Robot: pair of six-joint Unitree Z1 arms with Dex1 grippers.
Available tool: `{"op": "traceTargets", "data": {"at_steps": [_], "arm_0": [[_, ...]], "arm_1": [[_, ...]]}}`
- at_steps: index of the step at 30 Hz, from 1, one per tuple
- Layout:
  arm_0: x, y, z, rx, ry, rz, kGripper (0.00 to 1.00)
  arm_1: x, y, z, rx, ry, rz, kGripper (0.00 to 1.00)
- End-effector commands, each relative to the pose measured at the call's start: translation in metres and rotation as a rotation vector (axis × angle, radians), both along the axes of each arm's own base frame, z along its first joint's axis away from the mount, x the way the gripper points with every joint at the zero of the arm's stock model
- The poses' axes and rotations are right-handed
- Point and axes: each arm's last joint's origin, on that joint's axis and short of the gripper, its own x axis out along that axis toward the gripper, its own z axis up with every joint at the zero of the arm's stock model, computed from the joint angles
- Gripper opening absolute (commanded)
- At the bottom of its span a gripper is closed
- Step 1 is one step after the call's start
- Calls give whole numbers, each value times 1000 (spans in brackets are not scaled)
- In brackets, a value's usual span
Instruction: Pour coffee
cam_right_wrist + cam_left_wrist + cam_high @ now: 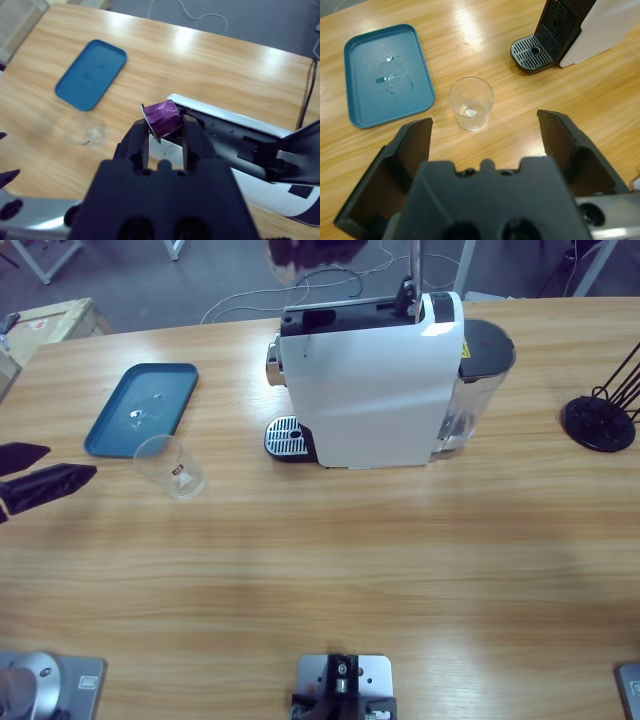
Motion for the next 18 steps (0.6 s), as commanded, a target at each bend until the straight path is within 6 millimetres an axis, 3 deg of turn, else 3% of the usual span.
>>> {"op": "traceTargets", "data": {"at_steps": [1, 18], "arm_0": [[-4, 2, -9, 18, 0, -5, 885], [-4, 3, -8, 17, -2, -3, 885]], "arm_1": [[2, 27, -47, -94, 75, -35, 168], [1, 28, -62, -156, 66, -134, 163]]}}
